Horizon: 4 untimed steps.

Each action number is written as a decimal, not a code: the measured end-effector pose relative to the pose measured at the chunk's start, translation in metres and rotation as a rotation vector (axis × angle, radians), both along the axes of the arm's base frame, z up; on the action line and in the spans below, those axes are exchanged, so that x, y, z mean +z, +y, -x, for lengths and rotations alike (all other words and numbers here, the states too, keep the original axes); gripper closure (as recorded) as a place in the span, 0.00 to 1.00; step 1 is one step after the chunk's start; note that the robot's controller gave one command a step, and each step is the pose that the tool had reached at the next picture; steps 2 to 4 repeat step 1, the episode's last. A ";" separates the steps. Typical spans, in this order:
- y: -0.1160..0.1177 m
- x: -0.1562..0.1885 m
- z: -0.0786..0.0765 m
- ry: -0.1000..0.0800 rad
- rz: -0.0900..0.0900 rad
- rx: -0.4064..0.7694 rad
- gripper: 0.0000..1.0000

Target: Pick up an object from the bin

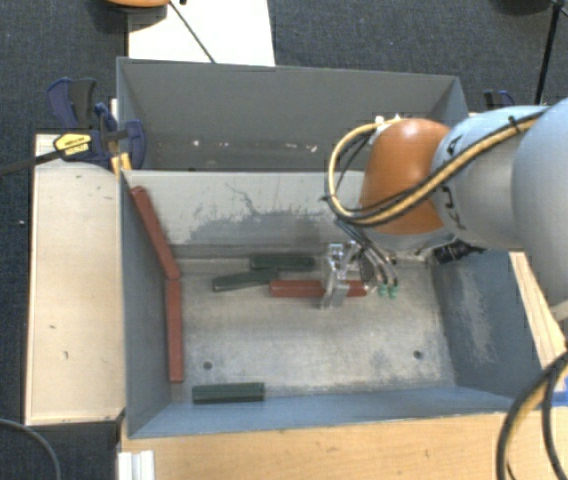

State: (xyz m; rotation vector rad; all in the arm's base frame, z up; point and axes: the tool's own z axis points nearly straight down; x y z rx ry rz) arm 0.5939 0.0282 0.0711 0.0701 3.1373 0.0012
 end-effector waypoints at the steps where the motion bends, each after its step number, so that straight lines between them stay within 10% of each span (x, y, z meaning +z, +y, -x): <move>1: 0.041 0.172 0.013 -0.002 0.000 -0.038 1.00; 4: 0.041 0.172 0.013 -0.002 0.000 -0.038 1.00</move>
Offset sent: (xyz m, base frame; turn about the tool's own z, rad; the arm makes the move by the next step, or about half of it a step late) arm 0.0000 0.0000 0.0000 0.0000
